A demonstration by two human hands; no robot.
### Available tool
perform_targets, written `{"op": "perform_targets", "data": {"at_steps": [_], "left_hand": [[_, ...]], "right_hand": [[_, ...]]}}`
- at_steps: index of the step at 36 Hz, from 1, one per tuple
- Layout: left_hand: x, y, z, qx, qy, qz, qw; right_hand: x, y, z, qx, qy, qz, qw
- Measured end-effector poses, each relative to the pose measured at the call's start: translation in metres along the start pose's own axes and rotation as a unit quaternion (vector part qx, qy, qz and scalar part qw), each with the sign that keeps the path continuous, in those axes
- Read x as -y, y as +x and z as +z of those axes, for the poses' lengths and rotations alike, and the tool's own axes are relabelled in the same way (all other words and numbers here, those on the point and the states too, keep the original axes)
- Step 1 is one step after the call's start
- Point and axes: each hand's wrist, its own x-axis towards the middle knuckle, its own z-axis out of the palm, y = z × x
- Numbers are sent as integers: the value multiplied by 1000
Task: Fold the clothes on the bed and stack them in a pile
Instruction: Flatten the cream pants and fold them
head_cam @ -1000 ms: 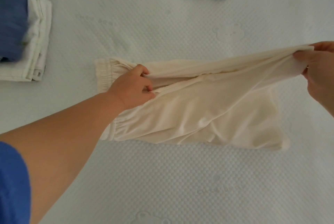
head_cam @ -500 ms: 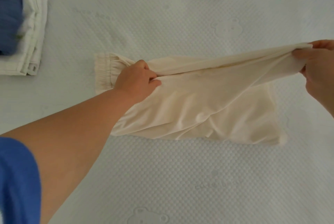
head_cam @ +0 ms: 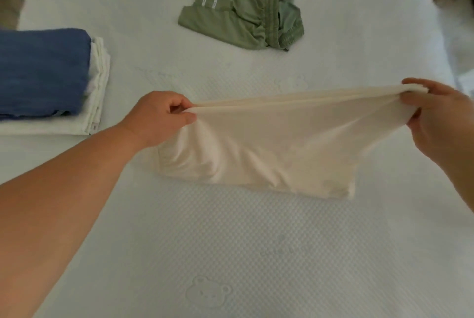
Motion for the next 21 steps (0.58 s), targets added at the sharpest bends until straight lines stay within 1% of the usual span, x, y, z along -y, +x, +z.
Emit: {"op": "perform_targets", "data": {"at_steps": [3, 8, 10, 12, 15, 18, 21], "left_hand": [[-10, -20, -24, 18, -20, -1, 1000], [-30, -56, -51, -5, -74, 6, 997], [-38, -72, -58, 2, -93, 0, 996], [-45, -91, -61, 9, -65, -1, 998], [-57, -121, -64, -2, -21, -12, 1000], [-64, -153, -65, 8, -21, -32, 999], [-65, -186, -66, 38, -50, -42, 997]], "right_hand": [[25, -19, -17, 41, 29, -12, 999], [53, -52, -42, 93, 57, -24, 994], [55, -65, -52, 108, 55, -23, 992], [54, -79, -63, 122, 49, -23, 991], [52, -101, -82, 140, 44, -21, 989], [50, -124, -100, 152, 31, -15, 988], [45, -149, -121, 165, 8, -2, 986]]}}
